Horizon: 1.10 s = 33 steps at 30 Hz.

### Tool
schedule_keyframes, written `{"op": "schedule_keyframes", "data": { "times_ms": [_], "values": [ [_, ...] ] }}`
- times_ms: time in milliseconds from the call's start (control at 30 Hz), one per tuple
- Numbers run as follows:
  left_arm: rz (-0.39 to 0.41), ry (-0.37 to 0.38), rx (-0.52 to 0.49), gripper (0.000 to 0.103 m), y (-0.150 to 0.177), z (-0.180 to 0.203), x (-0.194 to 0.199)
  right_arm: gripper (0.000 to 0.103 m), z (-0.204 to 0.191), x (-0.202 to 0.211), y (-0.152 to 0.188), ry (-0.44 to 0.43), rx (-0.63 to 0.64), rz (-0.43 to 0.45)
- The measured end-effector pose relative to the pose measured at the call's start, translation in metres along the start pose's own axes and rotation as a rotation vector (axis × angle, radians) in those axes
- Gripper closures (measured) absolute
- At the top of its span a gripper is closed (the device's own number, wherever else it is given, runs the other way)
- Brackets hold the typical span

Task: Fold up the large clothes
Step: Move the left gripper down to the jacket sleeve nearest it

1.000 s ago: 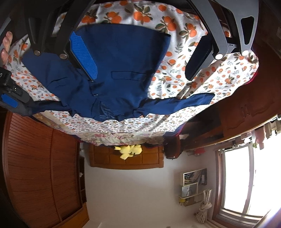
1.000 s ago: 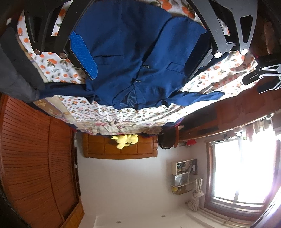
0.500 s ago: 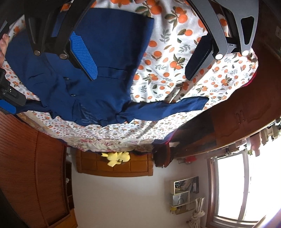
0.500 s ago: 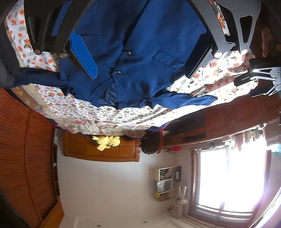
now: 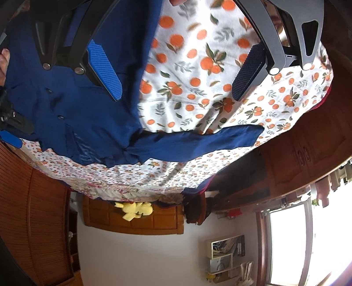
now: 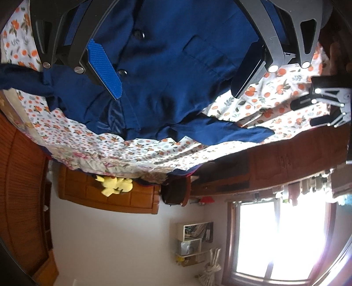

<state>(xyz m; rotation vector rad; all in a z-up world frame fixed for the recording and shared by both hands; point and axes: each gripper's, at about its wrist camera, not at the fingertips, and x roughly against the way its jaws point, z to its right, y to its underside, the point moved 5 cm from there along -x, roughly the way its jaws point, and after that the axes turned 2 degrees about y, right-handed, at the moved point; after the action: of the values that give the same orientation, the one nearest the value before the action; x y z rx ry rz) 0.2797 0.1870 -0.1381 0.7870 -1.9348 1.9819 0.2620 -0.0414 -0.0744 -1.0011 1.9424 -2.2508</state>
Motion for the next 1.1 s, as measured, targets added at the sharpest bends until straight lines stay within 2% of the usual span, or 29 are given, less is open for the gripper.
{"op": "schedule_keyframes", "data": {
  "times_ms": [167,367,633,867,1100],
  "values": [
    [-0.027,-0.020,-0.014,0.002,-0.017,-0.024,-0.036,0.007,-0.002,-0.045,0.016,-0.021,0.012,-0.060],
    [-0.061,0.019,-0.004,0.002,-0.033,-0.048,-0.073,0.007,0.001,-0.079,0.027,-0.047,0.002,-0.129],
    [-0.125,0.051,0.078,0.003,-0.053,-0.085,-0.131,0.007,0.001,-0.083,0.020,-0.063,0.006,-0.132],
    [-0.172,0.030,0.148,0.007,-0.064,-0.116,-0.177,0.007,0.004,-0.068,0.001,-0.075,0.005,-0.100],
    [-0.265,-0.004,0.285,0.022,-0.065,-0.163,-0.231,0.007,0.007,-0.060,-0.012,-0.076,0.001,-0.077]
  ]
}}
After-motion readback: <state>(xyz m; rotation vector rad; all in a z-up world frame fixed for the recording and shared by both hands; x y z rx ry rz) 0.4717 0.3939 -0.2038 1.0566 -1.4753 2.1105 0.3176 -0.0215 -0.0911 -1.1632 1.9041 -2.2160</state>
